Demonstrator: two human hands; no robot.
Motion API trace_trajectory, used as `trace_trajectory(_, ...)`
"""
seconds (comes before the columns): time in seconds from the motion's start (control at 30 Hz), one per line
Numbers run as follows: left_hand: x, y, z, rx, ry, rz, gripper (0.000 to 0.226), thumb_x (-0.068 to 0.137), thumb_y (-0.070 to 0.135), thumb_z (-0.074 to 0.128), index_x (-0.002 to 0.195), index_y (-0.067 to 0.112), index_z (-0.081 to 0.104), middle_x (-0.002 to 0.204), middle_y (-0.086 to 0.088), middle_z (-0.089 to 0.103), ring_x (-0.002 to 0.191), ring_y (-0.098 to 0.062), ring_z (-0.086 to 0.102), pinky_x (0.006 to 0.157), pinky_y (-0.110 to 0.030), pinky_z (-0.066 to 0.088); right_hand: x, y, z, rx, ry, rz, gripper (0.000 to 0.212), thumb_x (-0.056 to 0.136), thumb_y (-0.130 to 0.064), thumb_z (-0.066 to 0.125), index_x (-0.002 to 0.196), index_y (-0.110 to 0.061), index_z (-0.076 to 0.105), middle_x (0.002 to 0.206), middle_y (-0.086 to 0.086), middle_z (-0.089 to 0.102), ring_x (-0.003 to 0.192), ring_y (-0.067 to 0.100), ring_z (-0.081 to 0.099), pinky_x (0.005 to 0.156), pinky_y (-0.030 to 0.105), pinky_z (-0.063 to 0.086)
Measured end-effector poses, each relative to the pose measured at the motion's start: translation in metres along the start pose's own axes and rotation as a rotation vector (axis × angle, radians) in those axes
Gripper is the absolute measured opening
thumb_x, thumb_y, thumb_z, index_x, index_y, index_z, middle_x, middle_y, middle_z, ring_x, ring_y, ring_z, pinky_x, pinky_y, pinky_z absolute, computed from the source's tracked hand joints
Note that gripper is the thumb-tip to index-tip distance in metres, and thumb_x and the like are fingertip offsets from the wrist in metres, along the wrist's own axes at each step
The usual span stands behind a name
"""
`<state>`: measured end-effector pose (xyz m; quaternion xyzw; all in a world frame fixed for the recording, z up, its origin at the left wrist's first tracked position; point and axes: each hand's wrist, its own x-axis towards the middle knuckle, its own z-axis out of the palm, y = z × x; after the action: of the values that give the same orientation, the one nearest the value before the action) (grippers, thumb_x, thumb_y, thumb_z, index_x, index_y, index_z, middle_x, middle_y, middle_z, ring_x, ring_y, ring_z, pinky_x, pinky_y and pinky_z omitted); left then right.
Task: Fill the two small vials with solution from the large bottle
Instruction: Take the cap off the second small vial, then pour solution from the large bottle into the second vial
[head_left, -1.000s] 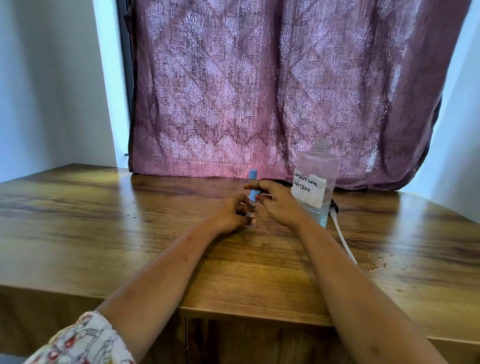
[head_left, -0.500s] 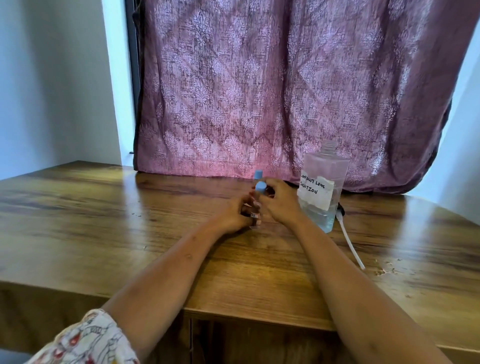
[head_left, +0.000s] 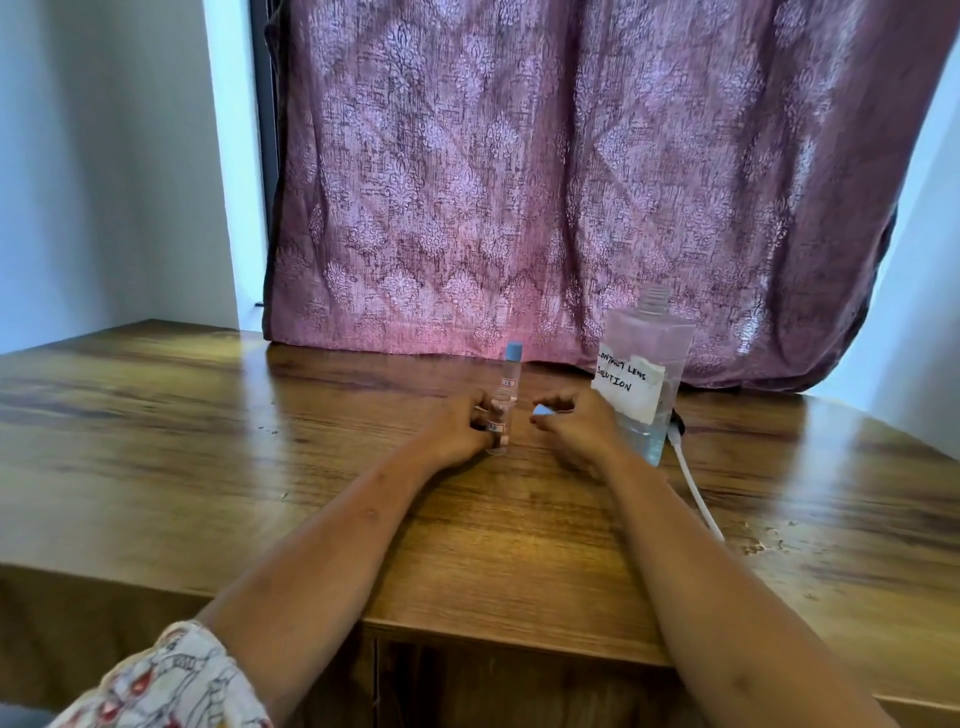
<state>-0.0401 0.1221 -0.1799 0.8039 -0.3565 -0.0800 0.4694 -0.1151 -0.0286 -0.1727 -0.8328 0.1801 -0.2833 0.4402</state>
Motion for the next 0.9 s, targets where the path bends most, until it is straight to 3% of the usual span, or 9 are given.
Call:
trace_trajectory(0.13, 0.0, 0.002, -0.001, 0.043, 0.012, 0.008, 0.037, 0.079, 0.014, 0.073, 0.111, 0.016, 0.055, 0.091, 0.01, 0.059, 0.079, 0.004, 0.053, 0.061, -0.005, 0.035, 0.001, 0.007, 0.004, -0.045, -0.007, 0.031, 0.02, 0.07, -0.009, 0.079, 0.086, -0.012, 0.067, 0.081, 0.004, 0.065, 0.076, 0.017, 0.061, 0.065, 0.023, 0.046)
trace_trajectory(0.3, -0.003, 0.002, -0.001, 0.072, 0.036, 0.016, 0.04, 0.078, 0.016, 0.074, 0.113, 0.014, 0.056, 0.098, 0.003, 0.066, 0.086, -0.003, 0.056, 0.063, -0.005, 0.032, 0.002, 0.009, 0.007, -0.14, -0.027, 0.025, 0.024, 0.07, -0.009, 0.079, 0.078, -0.014, 0.058, 0.079, 0.001, 0.061, 0.077, 0.015, 0.057, 0.057, 0.017, 0.038)
trace_trajectory(0.43, -0.005, 0.004, 0.0, 0.076, 0.049, 0.019, 0.041, 0.077, 0.017, 0.074, 0.114, 0.013, 0.056, 0.105, -0.003, 0.068, 0.094, -0.01, 0.059, 0.072, -0.015, 0.04, -0.004, -0.003, 0.004, -0.291, -0.083, -0.005, 0.034, 0.069, -0.013, 0.08, 0.093, -0.014, 0.056, 0.085, 0.002, 0.058, 0.085, 0.017, 0.054, 0.068, 0.026, 0.044)
trace_trajectory(0.5, -0.005, 0.004, 0.0, 0.06, 0.046, 0.015, 0.039, 0.078, 0.014, 0.074, 0.113, 0.012, 0.056, 0.107, -0.004, 0.068, 0.096, -0.013, 0.061, 0.073, -0.016, 0.041, -0.01, -0.018, -0.004, -0.292, 0.012, -0.111, 0.027, 0.074, -0.013, 0.075, 0.096, -0.011, 0.059, 0.092, 0.006, 0.063, 0.084, 0.015, 0.055, 0.076, 0.028, 0.048)
trace_trajectory(0.6, -0.007, 0.005, 0.0, 0.056, 0.046, 0.015, 0.04, 0.078, 0.011, 0.073, 0.114, 0.011, 0.055, 0.108, -0.005, 0.066, 0.093, -0.011, 0.058, 0.073, -0.015, 0.041, -0.024, -0.046, -0.03, -0.237, 0.373, -0.346, 0.017, 0.083, -0.011, 0.065, 0.098, -0.01, 0.061, 0.098, 0.007, 0.066, 0.088, 0.016, 0.058, 0.079, 0.022, 0.043)
trace_trajectory(0.67, -0.008, 0.005, 0.0, 0.046, 0.039, 0.019, 0.04, 0.078, 0.008, 0.072, 0.115, 0.009, 0.054, 0.109, -0.007, 0.067, 0.093, -0.011, 0.058, 0.073, -0.013, 0.042, -0.031, -0.055, -0.046, -0.256, 0.684, -0.405, 0.028, 0.08, -0.017, 0.066, 0.107, -0.012, 0.057, 0.112, 0.008, 0.059, 0.106, 0.026, 0.052, 0.085, 0.026, 0.034)
trace_trajectory(0.73, -0.009, 0.006, 0.0, 0.035, 0.029, 0.018, 0.04, 0.078, 0.007, 0.071, 0.115, 0.009, 0.054, 0.107, -0.006, 0.066, 0.091, -0.01, 0.057, 0.062, -0.006, 0.04, -0.033, -0.05, -0.057, -0.253, 0.847, -0.293, 0.052, 0.074, -0.027, 0.072, 0.12, -0.017, 0.051, 0.129, 0.009, 0.048, 0.121, 0.032, 0.041, 0.098, 0.039, 0.033)
trace_trajectory(0.8, -0.011, 0.007, 0.0, 0.065, 0.034, 0.022, 0.041, 0.078, 0.01, 0.073, 0.114, 0.012, 0.055, 0.099, 0.0, 0.063, 0.087, -0.007, 0.055, 0.06, -0.006, 0.036, -0.031, -0.037, -0.061, -0.23, 0.749, -0.124, 0.08, 0.068, -0.038, 0.077, 0.135, -0.023, 0.035, 0.142, 0.01, 0.036, 0.131, 0.034, 0.033, 0.105, 0.051, 0.03)
trace_trajectory(0.9, -0.012, 0.009, 0.0, 0.095, 0.045, 0.041, 0.042, 0.077, 0.013, 0.074, 0.115, 0.014, 0.055, 0.094, 0.006, 0.059, 0.084, -0.005, 0.054, 0.06, -0.006, 0.035, -0.025, -0.019, -0.058, -0.123, 0.544, -0.056, 0.105, 0.064, -0.036, 0.083, 0.143, -0.032, 0.014, 0.143, 0.013, 0.036, 0.127, 0.034, 0.04, 0.101, 0.052, 0.038)
